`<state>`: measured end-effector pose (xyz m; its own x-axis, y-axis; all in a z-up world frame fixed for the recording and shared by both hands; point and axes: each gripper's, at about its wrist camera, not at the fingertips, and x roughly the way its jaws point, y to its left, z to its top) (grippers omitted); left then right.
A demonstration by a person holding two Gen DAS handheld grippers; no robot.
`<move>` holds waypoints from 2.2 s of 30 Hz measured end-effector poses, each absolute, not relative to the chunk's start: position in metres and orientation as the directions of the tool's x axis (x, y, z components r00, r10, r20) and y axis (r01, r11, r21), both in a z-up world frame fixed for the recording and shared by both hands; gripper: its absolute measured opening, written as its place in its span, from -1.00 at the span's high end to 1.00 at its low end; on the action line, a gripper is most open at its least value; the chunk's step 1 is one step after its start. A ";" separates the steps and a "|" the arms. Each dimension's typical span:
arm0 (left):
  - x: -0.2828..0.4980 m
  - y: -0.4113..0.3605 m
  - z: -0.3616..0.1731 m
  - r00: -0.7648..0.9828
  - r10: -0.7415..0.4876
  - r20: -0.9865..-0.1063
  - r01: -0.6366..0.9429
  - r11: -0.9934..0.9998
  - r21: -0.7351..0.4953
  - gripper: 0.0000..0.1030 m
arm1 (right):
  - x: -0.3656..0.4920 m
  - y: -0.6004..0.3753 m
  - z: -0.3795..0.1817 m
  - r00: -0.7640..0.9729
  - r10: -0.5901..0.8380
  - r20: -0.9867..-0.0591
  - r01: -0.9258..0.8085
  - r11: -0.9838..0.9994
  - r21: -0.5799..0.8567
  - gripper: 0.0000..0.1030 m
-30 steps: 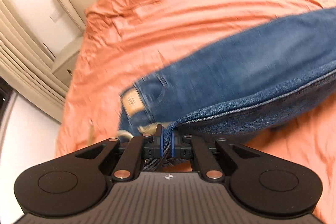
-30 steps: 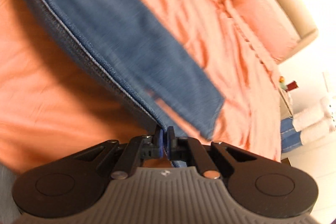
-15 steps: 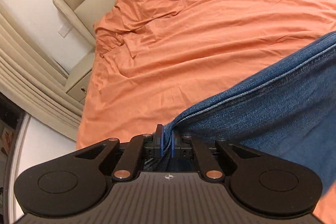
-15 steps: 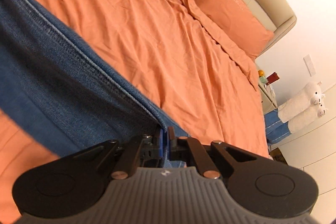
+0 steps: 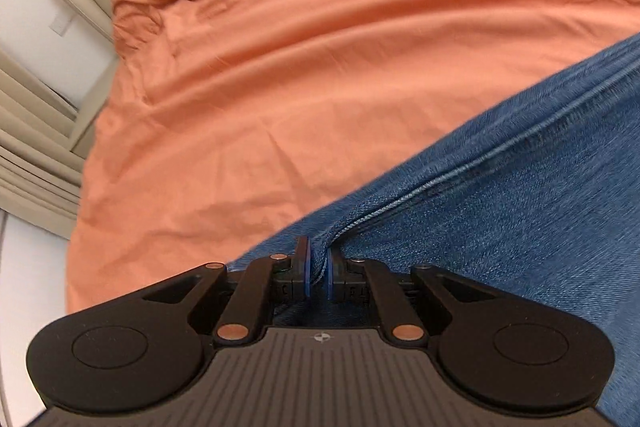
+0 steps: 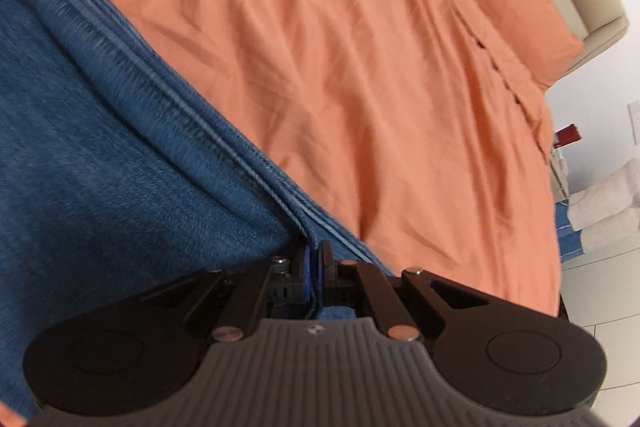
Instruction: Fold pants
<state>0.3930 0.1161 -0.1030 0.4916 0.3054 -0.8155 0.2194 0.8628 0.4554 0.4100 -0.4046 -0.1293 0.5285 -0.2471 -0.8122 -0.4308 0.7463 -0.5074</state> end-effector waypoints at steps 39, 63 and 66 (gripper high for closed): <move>0.349 0.178 -0.003 0.592 0.139 -0.794 0.017 0.983 0.185 -0.71 | 0.393 -0.385 -0.091 0.620 -0.169 -0.766 -0.196 0.912 -0.360 0.09; 0.208 0.371 -0.113 0.715 -0.240 -0.657 -0.488 0.502 -0.714 -0.68 | 0.293 -0.247 -0.114 0.560 0.080 -0.825 -0.352 0.924 -0.149 -0.10; 0.220 0.373 -0.121 0.707 -0.251 -0.661 -0.490 0.500 -0.714 -0.51 | 0.297 -0.248 -0.118 0.554 0.064 -0.830 -0.333 0.931 -0.150 -0.16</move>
